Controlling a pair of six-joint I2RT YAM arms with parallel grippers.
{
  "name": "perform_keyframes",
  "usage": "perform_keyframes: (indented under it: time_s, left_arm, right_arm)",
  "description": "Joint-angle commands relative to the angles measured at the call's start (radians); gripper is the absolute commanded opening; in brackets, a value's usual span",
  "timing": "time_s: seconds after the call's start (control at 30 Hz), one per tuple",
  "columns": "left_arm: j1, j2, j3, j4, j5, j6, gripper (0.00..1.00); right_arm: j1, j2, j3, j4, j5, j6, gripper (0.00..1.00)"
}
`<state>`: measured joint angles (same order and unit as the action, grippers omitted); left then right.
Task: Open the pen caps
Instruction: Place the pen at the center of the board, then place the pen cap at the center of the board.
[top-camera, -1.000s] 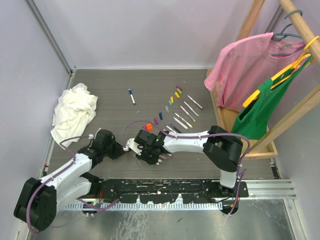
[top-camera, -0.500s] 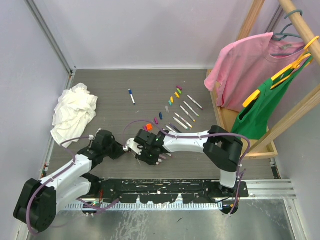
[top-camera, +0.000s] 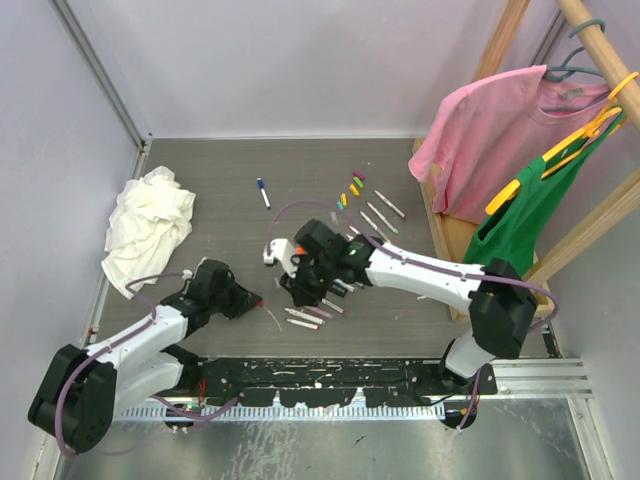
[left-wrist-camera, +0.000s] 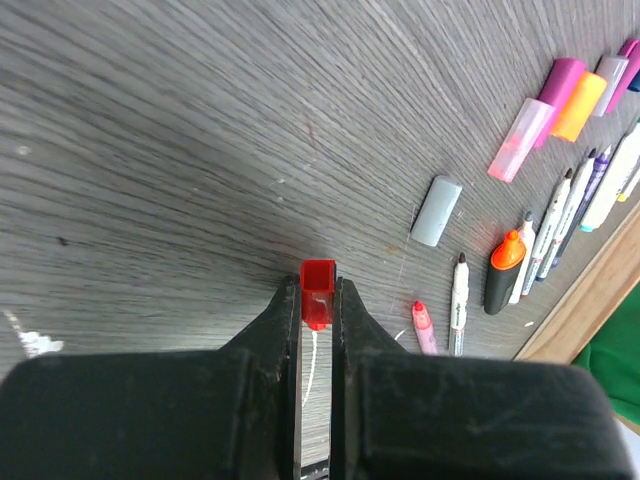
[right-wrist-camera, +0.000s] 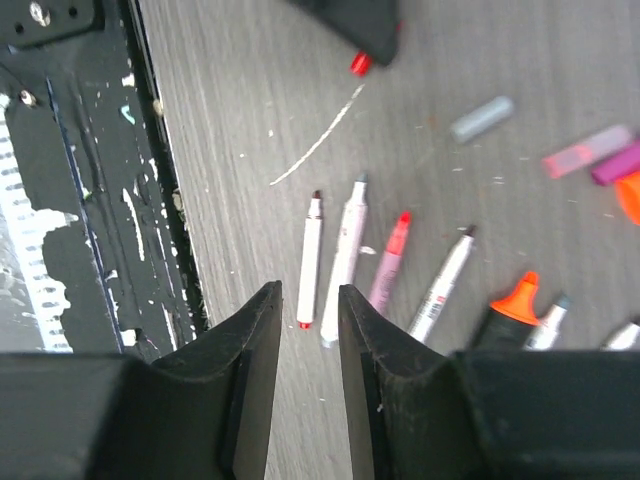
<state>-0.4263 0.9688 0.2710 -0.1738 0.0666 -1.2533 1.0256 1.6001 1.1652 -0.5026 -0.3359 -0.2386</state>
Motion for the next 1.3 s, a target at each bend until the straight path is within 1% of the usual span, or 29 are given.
perform_keyframes:
  time_s: [0.0, 0.07, 0.2, 0.4, 0.47, 0.53, 0.63, 0.83, 0.97, 1.03, 1.1, 1.13, 1.17, 1.2, 1.27]
  left_arm:
    - [-0.055, 0.054, 0.084, -0.01, -0.06, -0.017, 0.0]
    - [-0.091, 0.093, 0.126, -0.044, -0.095, -0.018, 0.01]
    - [-0.136, 0.174, 0.193, -0.098, -0.149, -0.023, 0.02]
    - [-0.161, 0.268, 0.245, -0.158, -0.19, -0.033, 0.04]
    - [-0.172, 0.278, 0.251, -0.164, -0.202, -0.038, 0.09]
    - [-0.182, 0.28, 0.258, -0.174, -0.216, -0.044, 0.18]
    - [-0.186, 0.274, 0.257, -0.179, -0.227, -0.053, 0.28]
    - [-0.188, 0.229, 0.264, -0.216, -0.249, -0.049, 0.37]
    - [-0.187, 0.139, 0.28, -0.259, -0.305, -0.031, 0.43]
    - [-0.187, 0.093, 0.286, -0.249, -0.336, 0.003, 0.44]
    - [-0.186, 0.056, 0.293, -0.204, -0.355, 0.065, 0.49]
    - [-0.184, 0.044, 0.293, -0.165, -0.354, 0.108, 0.55]
    - [-0.18, 0.035, 0.295, -0.121, -0.352, 0.163, 0.65]
    - [-0.176, 0.03, 0.294, -0.07, -0.351, 0.243, 0.73]
    - [-0.163, 0.028, 0.291, 0.034, -0.354, 0.364, 0.85]
  right_arm:
    - [-0.127, -0.105, 0.001, 0.01, -0.138, -0.022, 0.35]
    - [-0.185, -0.13, -0.01, 0.009, -0.169, -0.021, 0.35]
    - [-0.261, -0.165, -0.019, 0.007, -0.198, -0.019, 0.35]
    - [-0.295, -0.181, -0.025, 0.009, -0.214, -0.019, 0.36]
    - [-0.299, -0.178, -0.024, 0.008, -0.216, -0.022, 0.36]
    - [-0.301, -0.176, -0.026, 0.008, -0.218, -0.023, 0.35]
    - [-0.302, -0.177, -0.026, 0.006, -0.218, -0.025, 0.35]
    - [-0.311, -0.181, -0.024, 0.004, -0.221, -0.027, 0.35]
    - [-0.321, -0.188, -0.021, -0.003, -0.226, -0.033, 0.35]
    - [-0.325, -0.194, -0.021, -0.006, -0.233, -0.038, 0.35]
    - [-0.331, -0.2, -0.021, -0.005, -0.235, -0.042, 0.35]
    - [-0.333, -0.202, -0.022, -0.008, -0.235, -0.045, 0.35]
    - [-0.335, -0.203, -0.022, -0.01, -0.236, -0.048, 0.35]
    - [-0.336, -0.202, -0.021, -0.011, -0.235, -0.053, 0.35]
    - [-0.339, -0.199, -0.016, -0.02, -0.236, -0.067, 0.35]
